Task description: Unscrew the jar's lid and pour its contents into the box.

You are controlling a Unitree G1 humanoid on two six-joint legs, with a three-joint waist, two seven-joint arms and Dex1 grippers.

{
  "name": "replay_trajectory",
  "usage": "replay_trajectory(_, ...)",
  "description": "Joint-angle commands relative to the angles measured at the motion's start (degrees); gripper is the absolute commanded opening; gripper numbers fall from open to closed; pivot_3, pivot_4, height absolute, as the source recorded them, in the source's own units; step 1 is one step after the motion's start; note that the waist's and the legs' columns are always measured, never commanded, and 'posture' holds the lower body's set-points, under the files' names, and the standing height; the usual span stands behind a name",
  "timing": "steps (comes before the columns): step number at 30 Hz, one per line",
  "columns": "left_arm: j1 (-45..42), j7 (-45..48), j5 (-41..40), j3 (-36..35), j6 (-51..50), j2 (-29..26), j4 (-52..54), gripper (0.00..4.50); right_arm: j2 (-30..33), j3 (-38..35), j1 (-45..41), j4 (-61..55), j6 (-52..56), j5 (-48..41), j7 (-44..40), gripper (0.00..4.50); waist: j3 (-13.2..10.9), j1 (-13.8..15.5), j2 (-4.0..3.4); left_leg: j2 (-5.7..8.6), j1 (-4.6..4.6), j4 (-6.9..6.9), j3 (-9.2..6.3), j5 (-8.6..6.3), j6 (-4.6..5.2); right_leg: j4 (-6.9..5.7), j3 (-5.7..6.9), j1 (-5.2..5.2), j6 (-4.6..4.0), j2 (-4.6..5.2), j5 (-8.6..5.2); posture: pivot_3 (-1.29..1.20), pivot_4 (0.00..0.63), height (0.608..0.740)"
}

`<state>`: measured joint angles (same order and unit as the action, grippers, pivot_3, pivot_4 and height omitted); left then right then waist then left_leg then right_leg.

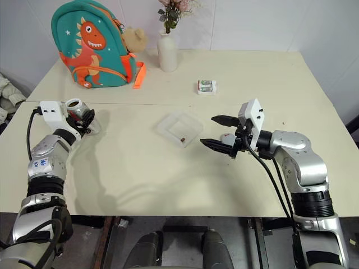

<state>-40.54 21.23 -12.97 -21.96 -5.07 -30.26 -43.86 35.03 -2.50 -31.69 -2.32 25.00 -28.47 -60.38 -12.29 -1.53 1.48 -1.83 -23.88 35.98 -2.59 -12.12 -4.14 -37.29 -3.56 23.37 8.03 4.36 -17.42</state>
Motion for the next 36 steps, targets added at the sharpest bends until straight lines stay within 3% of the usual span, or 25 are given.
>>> replay_trajectory(1, 0.9, 0.7, -0.2, 0.2, 1.4, -0.8, -0.6, 3.86, 0.1, 0.2, -1.4, -0.2, -2.7, 0.6, -1.2, 4.5, 0.0, -0.2, 0.0, 0.0, 0.0, -0.01, 0.0, 0.0, 0.0, 0.0, 0.0, 0.01, 0.0, 0.0, 0.0, 0.0, 0.15, 0.74)
replay_trajectory(3, 1.3, 0.5, -0.2, 0.3, 1.4, -1.1, -0.9, 4.47, 0.0, 0.4, -1.5, 0.0, -2.9, 0.9, -1.3, 4.5, 0.0, -0.3, 0.0, -0.01, 0.01, -0.04, 0.0, 0.0, 0.0, -0.01, 0.0, 0.03, -0.01, -0.01, 0.0, 0.0, 0.15, 0.74)
replay_trajectory(10, 5.5, 2.0, -0.3, 1.0, -1.3, -2.8, 6.5, 4.47, 0.0, 0.4, -1.6, 0.4, -2.9, 1.2, -1.5, 4.5, 0.0, -0.3, 0.0, -0.02, 0.01, -0.08, 0.0, 0.01, 0.0, 0.01, 0.0, 0.04, -0.01, -0.01, 0.0, 0.0, 0.15, 0.74)
replay_trajectory(22, 31.8, 0.7, -6.6, -6.7, -20.2, -4.9, 45.0, 4.47, 1.2, -0.5, 0.2, -0.2, -2.8, 0.9, -1.8, 4.5, 0.0, -0.2, 0.01, -0.07, 0.18, -0.44, 0.05, 0.02, -0.01, 0.29, -0.02, -0.03, -0.12, 0.01, 0.02, 0.0, 0.15, 0.74)
replay_trajectory(25, 38.9, 4.3, -3.9, -6.1, -16.8, -8.0, 52.7, 4.47, 1.9, -0.9, 0.2, 0.2, -2.9, 0.8, -2.2, 4.5, 0.0, -0.2, 0.04, -0.08, 0.25, -0.62, 0.11, 0.02, -0.02, 0.45, -0.03, -0.06, -0.2, 0.03, 0.01, 0.0, 0.15, 0.74)
replay_trajectory(27, 43.5, 12.9, -3.2, -4.2, -7.5, -11.4, 58.6, 4.47, 2.7, -1.1, -0.2, 0.6, -3.9, 0.9, -3.2, 4.5, 0.0, -0.2, 0.05, -0.1, 0.32, -0.73, 0.15, 0.04, -0.03, 0.49, -0.02, -0.05, -0.3, 0.05, -0.01, 0.0, 0.15, 0.74)
replay_trajectory(30, 42.4, 21.4, -7.3, -3.3, -2.3, -14.1, 60.9, 4.47, 4.0, -1.0, -1.0, 1.5, -5.9, 1.6, -5.2, 4.5, 0.0, 0.3, 0.01, -0.11, 0.32, -0.95, 0.27, 0.13, 0.02, 0.92, 0.02, -0.11, -1.32, 0.12, -0.37, 0.0, 0.15, 0.74)
replay_trajectory(36, 38.5, 33.4, -12.3, -0.5, -2.9, -19.7, 58.8, 4.47, 5.7, -0.5, -1.7, 1.2, -6.0, 1.2, -8.4, 4.5, 0.0, -0.8, 0.0, -0.2, 0.61, -1.03, 0.56, 0.08, 0.12, 1.8, -0.05, -0.75, -1.4, 0.14, -0.2, 0.0, 0.15, 0.74)
